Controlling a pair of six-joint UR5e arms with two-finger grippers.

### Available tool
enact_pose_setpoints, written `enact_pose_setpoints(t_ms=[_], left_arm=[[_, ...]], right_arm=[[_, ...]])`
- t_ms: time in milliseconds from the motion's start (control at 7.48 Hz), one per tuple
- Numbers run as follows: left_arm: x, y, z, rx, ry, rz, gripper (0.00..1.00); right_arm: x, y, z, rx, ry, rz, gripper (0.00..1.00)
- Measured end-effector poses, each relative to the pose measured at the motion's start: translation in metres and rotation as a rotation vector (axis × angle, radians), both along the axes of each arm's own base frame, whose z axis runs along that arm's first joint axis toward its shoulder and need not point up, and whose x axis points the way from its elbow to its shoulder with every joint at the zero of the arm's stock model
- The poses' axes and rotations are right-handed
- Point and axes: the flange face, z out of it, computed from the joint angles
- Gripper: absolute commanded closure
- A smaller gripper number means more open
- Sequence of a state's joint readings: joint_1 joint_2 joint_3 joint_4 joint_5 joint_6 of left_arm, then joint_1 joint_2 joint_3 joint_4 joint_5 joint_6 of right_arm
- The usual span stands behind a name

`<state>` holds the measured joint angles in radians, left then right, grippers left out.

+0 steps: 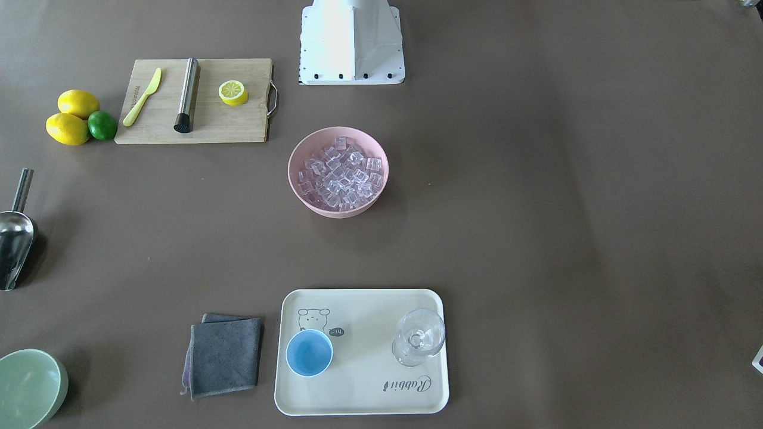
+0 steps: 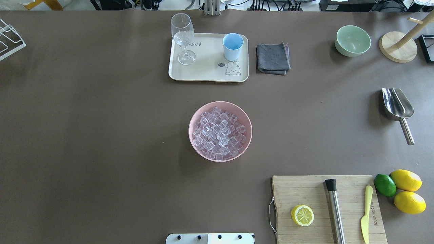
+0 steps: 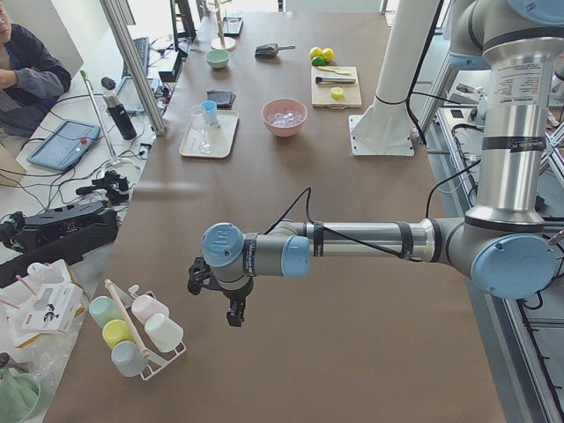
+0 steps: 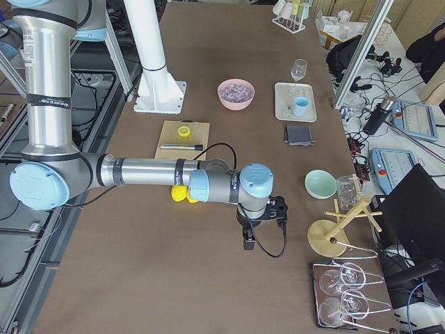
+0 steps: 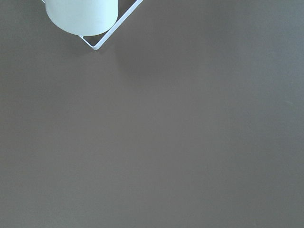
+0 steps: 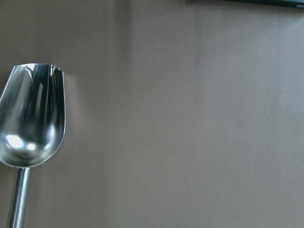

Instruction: Put ice in cup with scoop

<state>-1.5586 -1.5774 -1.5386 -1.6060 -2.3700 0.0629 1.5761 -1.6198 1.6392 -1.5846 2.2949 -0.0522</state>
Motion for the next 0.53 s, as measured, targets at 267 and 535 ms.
enact_pose_setpoints(t_ms=[267,535], left_arm=[[0.001,-0.001,-0.001,0.002,-0.001,0.003,0.02],[0.002,-0.001,-0.002,0.002,-0.003,0.005,0.02]], right_arm=[[0.003,0.016,-0.006,0.016,0.002,0.004,0.0],[0.005,0.021,-0.014,0.025,0.006,0.015,0.0]])
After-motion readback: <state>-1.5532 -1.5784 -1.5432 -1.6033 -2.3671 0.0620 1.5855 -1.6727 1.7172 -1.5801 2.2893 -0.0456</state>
